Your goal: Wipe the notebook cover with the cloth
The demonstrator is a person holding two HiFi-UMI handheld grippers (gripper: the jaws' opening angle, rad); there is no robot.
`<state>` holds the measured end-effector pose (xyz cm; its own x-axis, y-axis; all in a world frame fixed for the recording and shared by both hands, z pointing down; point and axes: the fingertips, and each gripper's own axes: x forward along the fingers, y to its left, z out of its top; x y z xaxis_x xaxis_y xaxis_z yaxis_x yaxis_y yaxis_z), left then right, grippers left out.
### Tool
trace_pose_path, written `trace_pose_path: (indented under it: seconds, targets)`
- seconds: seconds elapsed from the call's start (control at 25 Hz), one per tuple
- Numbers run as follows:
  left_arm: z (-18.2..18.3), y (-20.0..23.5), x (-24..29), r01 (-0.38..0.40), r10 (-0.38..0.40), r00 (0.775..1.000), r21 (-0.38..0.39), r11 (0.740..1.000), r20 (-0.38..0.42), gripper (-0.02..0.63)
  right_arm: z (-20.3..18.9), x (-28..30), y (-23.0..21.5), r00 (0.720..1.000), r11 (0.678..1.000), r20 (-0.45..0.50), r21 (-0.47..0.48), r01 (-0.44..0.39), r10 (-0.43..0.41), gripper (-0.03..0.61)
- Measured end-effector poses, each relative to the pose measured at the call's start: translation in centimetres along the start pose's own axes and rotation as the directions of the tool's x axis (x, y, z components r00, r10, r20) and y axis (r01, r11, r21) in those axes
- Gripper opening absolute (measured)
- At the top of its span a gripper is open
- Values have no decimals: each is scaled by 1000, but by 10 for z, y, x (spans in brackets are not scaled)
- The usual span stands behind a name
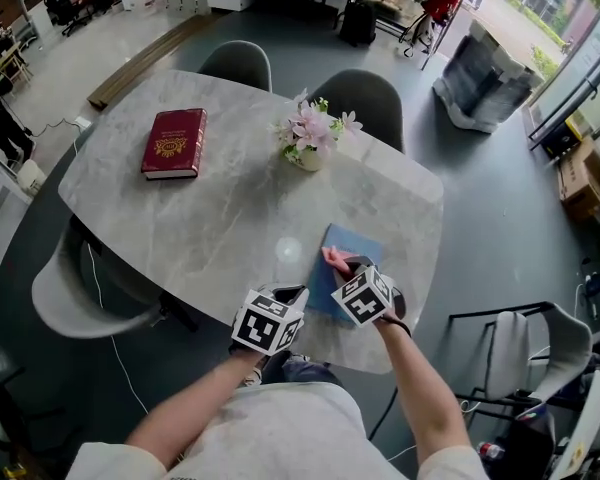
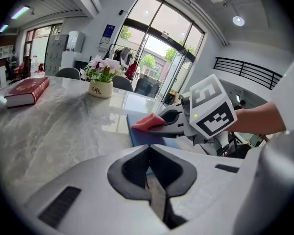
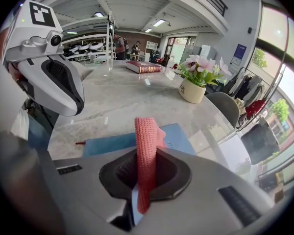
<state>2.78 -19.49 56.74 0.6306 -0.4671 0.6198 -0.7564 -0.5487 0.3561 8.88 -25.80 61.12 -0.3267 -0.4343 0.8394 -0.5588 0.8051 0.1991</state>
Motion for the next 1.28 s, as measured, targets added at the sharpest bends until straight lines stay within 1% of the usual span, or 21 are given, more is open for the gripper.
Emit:
trace_pose_path:
  seconds: [0.44,1.28]
  targets:
    - [-12,-14,-15,35,-35,999,38,999,-2,8,-8,-16,34,1000,1000,-7,13,10,-10,15]
    - [-36,-15,-44,62,-62,998,59,996,7,8,-14,-28,85,1000,998,-7,47,30,-29,15]
